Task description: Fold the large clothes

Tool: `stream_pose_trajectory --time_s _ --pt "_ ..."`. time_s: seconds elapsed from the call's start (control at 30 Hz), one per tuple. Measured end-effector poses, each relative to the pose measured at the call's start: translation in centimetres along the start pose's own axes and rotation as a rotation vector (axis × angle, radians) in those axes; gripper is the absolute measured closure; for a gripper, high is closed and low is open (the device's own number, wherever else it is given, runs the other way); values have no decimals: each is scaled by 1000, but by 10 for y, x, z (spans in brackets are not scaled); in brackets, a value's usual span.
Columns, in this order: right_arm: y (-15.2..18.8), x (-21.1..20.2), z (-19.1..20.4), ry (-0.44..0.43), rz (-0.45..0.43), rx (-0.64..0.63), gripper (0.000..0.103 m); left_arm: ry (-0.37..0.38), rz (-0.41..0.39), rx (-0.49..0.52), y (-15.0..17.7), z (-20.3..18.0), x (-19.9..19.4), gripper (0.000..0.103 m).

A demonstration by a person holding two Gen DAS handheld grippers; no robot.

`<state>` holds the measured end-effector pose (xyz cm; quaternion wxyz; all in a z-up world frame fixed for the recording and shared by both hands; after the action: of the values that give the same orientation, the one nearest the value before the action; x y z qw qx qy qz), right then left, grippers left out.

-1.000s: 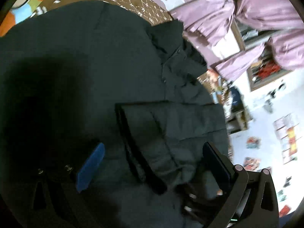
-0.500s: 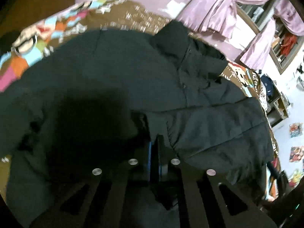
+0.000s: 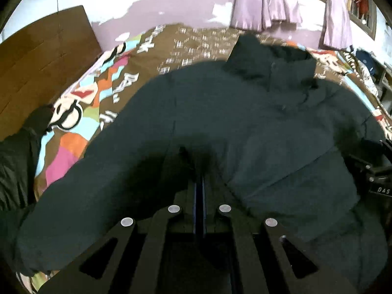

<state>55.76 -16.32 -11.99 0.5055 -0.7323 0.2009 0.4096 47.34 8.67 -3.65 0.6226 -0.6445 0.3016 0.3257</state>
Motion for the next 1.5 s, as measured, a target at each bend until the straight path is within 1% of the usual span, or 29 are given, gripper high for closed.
stream_pose_trajectory --time_s 0.07,0.17,0.27,0.3,0.33,0.37,0.4,0.43,0.47,0.5,0.53,0.57,0.63,0.67,0.7,0.73,0.8,0.83,0.9,0.93,1.0,1.03,1.07,1.1,1.2,1.3,1.37,1.4,1.5 --pt "2 2 2 12 3 -8 2 5 21 -11 2 3 9 100" --pt "6 -1 6 29 -11 -18 2 7 27 -3 6 4 16 99" --pt "10 -3 6 46 -38 -26 0 38 0 -35 6 10 7 95" --pt "10 -4 8 54 -44 -29 0 48 -9 -61 6 14 1 89" --pt "9 -4 8 63 -47 -35 0 45 -16 -89 5 18 -6 77" --pt "8 -4 8 71 -48 -40 0 42 -24 -110 1 22 -13 69" --pt "7 -5 9 83 -52 -44 0 51 -51 -158 1 31 -24 50" --pt "6 -9 10 101 -63 -44 0 68 -73 -195 1 37 -33 37" --pt "5 -14 12 124 -78 -49 0 86 -99 -235 2 43 -43 32" --pt "4 -20 14 139 -94 -59 0 106 -125 -275 4 51 -53 25" --pt "0 -32 20 143 -139 -78 0 121 -148 -312 6 60 -62 21" --pt "-3 -39 25 133 -166 -88 0 128 -168 -351 10 71 -71 21" --pt "-14 -56 39 100 -221 -105 0 115 -192 -410 17 91 -83 21" --pt "-20 -62 46 78 -242 -107 0 108 -198 -432 19 99 -87 21" --pt "-27 -66 54 48 -259 -108 0 91 -215 -484 28 116 -95 21" --pt "-34 -69 64 13 -268 -108 0 79 -228 -512 34 126 -100 21" --pt "-46 -66 82 -54 -263 -95 0 38 -274 -556 52 149 -112 21" --pt "-50 -63 90 -83 -260 -82 0 3 -299 -583 62 163 -118 21" --pt "-58 -58 102 -120 -258 -57 0 -55 -313 -628 76 184 -125 21" --pt "-62 -53 108 -136 -255 -32 0 -82 -317 -662 83 197 -128 21" --pt "-70 -42 116 -181 -226 45 0 -110 -333 -737 96 218 -134 21" --pt "-74 -36 121 -200 -221 58 0 -128 -352 -809 106 231 -140 21" --pt "-77 -32 125 -198 -218 54 0 -139 -371 -853 114 239 -144 21" --pt "-81 -26 132 -170 -209 37 0 -165 -406 -934 125 248 -151 20" --pt "-79 -13 146 -132 -181 0 0 -199 -417 -1043 143 265 -156 19" --pt "-69 -10 150 -104 -208 -11 0 -176 -361 -1113 153 279 -148 19" --pt "-61 -10 152 -87 -233 -11 0 -150 -308 -1188 163 288 -139 19" --pt "-60 -10 153 -78 -241 -15 0 -144 -276 -1244 171 292 -134 19" --pt "-60 -9 153 -69 -242 -22 0 -111 -245 -1355 188 310 -128 19"
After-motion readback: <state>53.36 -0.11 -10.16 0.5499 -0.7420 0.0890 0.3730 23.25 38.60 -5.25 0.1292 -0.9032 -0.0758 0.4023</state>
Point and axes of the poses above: each gripper's, at about its wrist camera, not at the fingertips, and x roughly the way its jaws point, z to its left, y to its underside, the point moved 1 cm from there along x, roughly the way its jaws point, and after that the axes turned 8 degrees about -x, right-handed, at the moved point
